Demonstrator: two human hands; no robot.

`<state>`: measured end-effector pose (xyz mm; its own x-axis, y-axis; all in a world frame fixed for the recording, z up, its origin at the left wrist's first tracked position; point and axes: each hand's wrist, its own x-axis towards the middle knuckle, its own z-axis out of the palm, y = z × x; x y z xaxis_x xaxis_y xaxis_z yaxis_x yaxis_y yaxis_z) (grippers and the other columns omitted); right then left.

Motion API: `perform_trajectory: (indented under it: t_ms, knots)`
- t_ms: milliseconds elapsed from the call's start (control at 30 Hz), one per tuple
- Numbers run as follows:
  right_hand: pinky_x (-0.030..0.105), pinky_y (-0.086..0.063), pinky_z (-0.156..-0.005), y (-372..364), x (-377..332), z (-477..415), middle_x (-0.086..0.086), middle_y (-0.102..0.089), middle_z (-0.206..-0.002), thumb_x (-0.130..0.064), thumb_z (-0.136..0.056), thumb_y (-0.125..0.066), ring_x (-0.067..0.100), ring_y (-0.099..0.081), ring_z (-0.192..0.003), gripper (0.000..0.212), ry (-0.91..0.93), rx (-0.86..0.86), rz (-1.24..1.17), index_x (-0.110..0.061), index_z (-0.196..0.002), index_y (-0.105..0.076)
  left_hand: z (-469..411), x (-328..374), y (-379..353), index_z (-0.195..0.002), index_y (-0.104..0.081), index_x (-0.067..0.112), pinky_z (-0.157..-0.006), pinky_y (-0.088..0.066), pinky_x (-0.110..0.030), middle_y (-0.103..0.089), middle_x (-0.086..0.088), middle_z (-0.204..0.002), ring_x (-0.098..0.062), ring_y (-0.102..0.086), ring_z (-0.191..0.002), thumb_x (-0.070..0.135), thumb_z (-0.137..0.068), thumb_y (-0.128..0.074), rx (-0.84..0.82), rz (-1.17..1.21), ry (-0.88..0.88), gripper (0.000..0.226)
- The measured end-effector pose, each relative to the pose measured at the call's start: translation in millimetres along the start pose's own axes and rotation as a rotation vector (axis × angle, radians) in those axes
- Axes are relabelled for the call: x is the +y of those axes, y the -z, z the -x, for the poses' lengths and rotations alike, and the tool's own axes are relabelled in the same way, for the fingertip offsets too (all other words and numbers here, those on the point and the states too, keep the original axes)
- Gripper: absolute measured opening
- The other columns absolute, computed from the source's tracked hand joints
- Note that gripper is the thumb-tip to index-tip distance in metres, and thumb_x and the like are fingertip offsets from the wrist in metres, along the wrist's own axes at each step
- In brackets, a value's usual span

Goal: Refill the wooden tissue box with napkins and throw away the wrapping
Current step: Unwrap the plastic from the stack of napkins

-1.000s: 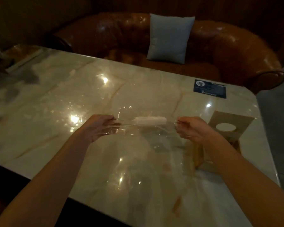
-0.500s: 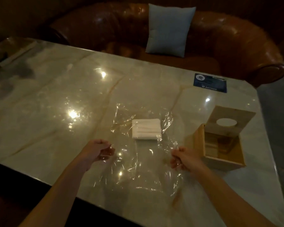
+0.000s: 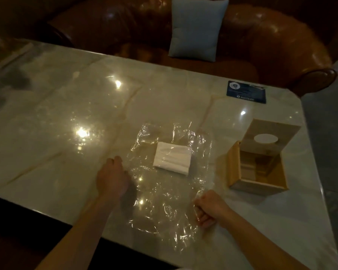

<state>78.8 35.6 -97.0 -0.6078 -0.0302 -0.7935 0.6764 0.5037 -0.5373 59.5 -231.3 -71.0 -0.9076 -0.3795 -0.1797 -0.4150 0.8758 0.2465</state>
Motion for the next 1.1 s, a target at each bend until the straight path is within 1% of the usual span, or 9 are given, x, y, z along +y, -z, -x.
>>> perform_trajectory:
  t_ms: [133, 233, 300, 400, 500, 633, 767, 933, 1100]
  knots:
    - [0.019, -0.045, -0.043, 7.3, -9.7, 4.1, 0.003, -0.061, -0.041, -0.021, -0.084, -0.047, 0.017, -0.06, -0.039, 0.024, 0.084, 0.042, 0.356, -0.009, -0.065, -0.054, 17.6, 37.1, -7.1, -0.12, -0.049, 0.009, -0.087, -0.043, -0.041, -0.055, -0.013, -0.121, -0.031, -0.052, -0.109, 0.034, -0.09, -0.048, 0.02, -0.053, -0.142, 0.039]
    - [0.028, -0.037, -0.062, 17.5, -18.8, 1.9, 0.011, -0.069, -0.088, -0.035, -0.088, -0.045, 0.028, -0.064, -0.082, 0.027, 0.335, 0.347, 0.734, -0.01, -0.087, -0.057, 32.2, 59.6, -24.7, -0.126, -0.04, 0.008, -0.092, -0.041, -0.039, -0.05, -0.011, -0.128, -0.027, -0.049, -0.116, 0.054, -0.088, -0.042, -0.027, -0.134, -0.188, 0.06]
    - [0.03, -0.035, -0.065, 21.6, -24.9, -1.8, 0.01, -0.066, -0.097, -0.034, -0.09, -0.044, 0.029, -0.061, -0.09, 0.025, 0.559, 0.477, 0.784, -0.012, -0.093, -0.056, 40.6, 67.9, -38.0, -0.131, -0.032, 0.007, -0.098, -0.04, -0.041, -0.045, -0.011, -0.136, -0.027, -0.045, -0.123, 0.065, -0.083, -0.041, -0.056, -0.142, -0.199, 0.076]
    - [0.035, -0.042, -0.077, 22.2, -28.1, -8.6, 0.007, -0.063, -0.102, -0.03, -0.088, -0.047, 0.026, -0.057, -0.095, 0.023, 0.786, 0.51, 0.916, -0.013, -0.101, -0.057, 45.1, 69.7, -54.5, -0.139, -0.02, 0.009, -0.109, -0.031, -0.048, -0.031, -0.013, -0.147, -0.03, -0.03, -0.136, 0.068, -0.078, -0.045, -0.107, -0.125, -0.206, 0.089]
    - [0.039, -0.049, -0.073, 16.5, -21.0, -11.6, 0.012, -0.067, -0.094, -0.023, -0.079, -0.061, 0.032, -0.063, -0.085, 0.024, 0.82, 0.49, 1.011, -0.007, -0.097, -0.062, 41.4, 62.7, -62.5, -0.144, -0.01, 0.012, -0.114, -0.023, -0.05, -0.021, -0.013, -0.153, -0.03, -0.02, -0.141, 0.066, -0.073, -0.055, -0.152, -0.125, -0.25, 0.1]
    - [0.026, -0.052, -0.059, 1.1, -3.9, -10.2, 0.001, -0.071, -0.076, -0.042, -0.055, -0.078, 0.018, -0.066, -0.064, 0.037, 0.855, 0.501, 1.191, -0.017, -0.081, -0.069, 21.8, 44.4, -59.5, -0.146, -0.006, 0.017, -0.116, -0.015, -0.047, -0.016, -0.012, -0.156, -0.028, -0.014, -0.144, 0.062, -0.065, -0.067, -0.217, -0.139, -0.335, 0.111]
    - [0.022, -0.05, -0.057, -17.1, 0.4, 0.8, -0.002, -0.068, -0.064, -0.045, -0.051, -0.08, 0.016, -0.063, -0.06, 0.032, 0.968, 0.454, 1.266, -0.019, -0.066, -0.067, -1.3, 27.9, -39.5, -0.147, -0.006, 0.024, -0.116, -0.017, -0.043, -0.015, -0.006, -0.157, -0.025, -0.014, -0.144, 0.055, -0.062, -0.074, -0.341, -0.225, -0.457, 0.114]
    - [0.019, -0.05, -0.056, -49.9, -0.4, 22.3, -0.006, -0.068, -0.063, -0.054, -0.053, -0.075, 0.011, -0.063, -0.06, 0.034, 1.029, 0.364, 1.309, -0.022, -0.063, -0.069, -22.0, 23.9, -17.5, -0.146, -0.014, 0.032, -0.114, -0.023, -0.041, -0.021, 0.001, -0.155, -0.021, -0.021, -0.141, 0.04, -0.085, -0.054, -0.334, -0.32, -0.602, 0.073]
    - [0.016, -0.049, -0.056, -65.1, -6.3, 33.6, -0.008, -0.067, -0.064, -0.05, -0.046, -0.075, 0.008, -0.063, -0.061, 0.032, 0.953, 0.284, 1.302, -0.024, -0.064, -0.068, -32.3, 23.2, -8.1, -0.145, -0.008, 0.038, -0.115, -0.022, -0.043, -0.015, 0.004, -0.157, -0.023, -0.016, -0.143, 0.039, -0.068, -0.076, -0.443, -0.446, -0.608, 0.103]
